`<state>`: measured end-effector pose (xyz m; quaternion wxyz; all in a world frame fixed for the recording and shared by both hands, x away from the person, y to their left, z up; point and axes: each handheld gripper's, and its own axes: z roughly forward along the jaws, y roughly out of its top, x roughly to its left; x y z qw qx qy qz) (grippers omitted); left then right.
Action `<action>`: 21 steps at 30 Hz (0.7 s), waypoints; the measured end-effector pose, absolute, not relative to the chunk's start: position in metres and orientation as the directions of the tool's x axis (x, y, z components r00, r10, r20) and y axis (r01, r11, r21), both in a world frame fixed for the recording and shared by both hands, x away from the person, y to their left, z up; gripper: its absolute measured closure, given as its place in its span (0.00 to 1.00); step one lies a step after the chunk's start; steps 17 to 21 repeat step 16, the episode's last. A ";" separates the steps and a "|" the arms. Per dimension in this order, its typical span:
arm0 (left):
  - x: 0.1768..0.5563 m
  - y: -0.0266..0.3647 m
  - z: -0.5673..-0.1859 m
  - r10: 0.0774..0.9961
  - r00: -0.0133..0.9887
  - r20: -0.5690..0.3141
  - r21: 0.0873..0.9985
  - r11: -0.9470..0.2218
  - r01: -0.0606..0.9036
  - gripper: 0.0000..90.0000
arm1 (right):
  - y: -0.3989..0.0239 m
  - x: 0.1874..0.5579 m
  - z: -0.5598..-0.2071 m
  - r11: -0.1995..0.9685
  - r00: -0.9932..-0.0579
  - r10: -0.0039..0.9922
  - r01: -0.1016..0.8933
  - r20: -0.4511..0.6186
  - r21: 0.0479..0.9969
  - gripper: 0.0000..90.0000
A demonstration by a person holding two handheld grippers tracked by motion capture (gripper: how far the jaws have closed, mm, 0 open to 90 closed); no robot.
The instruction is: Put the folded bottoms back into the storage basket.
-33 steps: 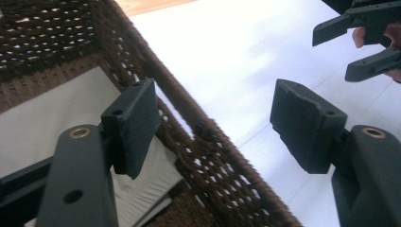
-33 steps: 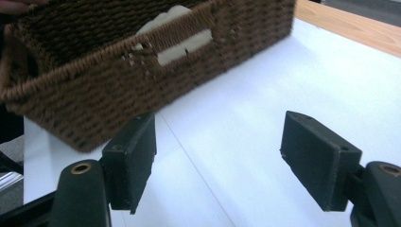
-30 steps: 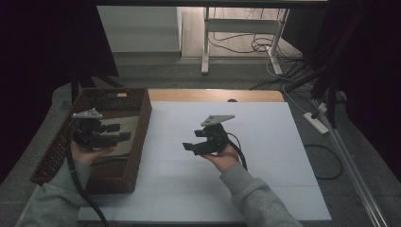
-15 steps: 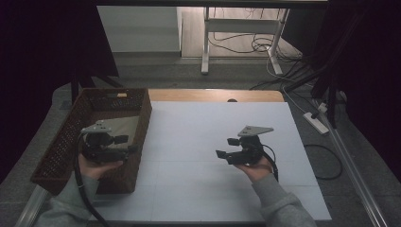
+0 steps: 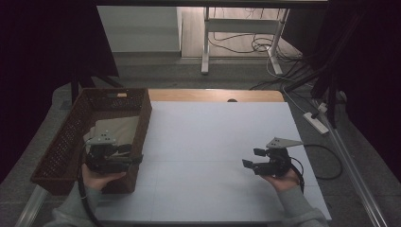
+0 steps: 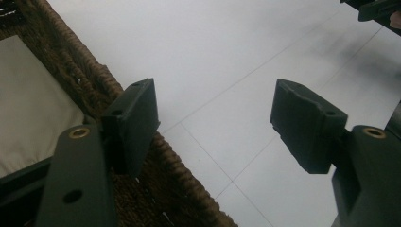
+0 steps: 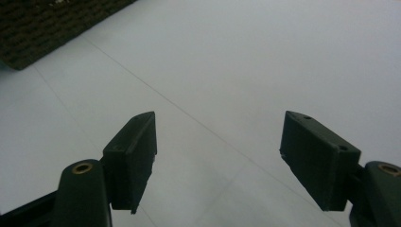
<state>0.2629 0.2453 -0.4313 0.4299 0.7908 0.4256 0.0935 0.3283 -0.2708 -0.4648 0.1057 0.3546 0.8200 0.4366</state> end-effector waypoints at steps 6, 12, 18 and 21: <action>0.260 0.246 -0.432 0.752 0.622 -0.216 0.763 -0.268 0.589 0.35 | -0.284 0.323 -0.468 0.352 -0.712 0.689 0.493 0.136 0.796 0.31; 0.260 0.246 -0.432 0.751 0.624 -0.215 0.765 -0.267 0.585 0.35 | -0.284 0.323 -0.468 0.357 -0.715 0.687 0.488 0.130 0.797 0.31; 0.259 0.246 -0.433 0.751 0.624 -0.217 0.767 -0.264 0.585 0.35 | -0.283 0.323 -0.469 0.362 -0.720 0.683 0.481 0.124 0.798 0.31; 0.259 0.246 -0.433 0.751 0.624 -0.217 0.767 -0.264 0.585 0.35 | -0.283 0.323 -0.469 0.362 -0.720 0.683 0.481 0.124 0.798 0.31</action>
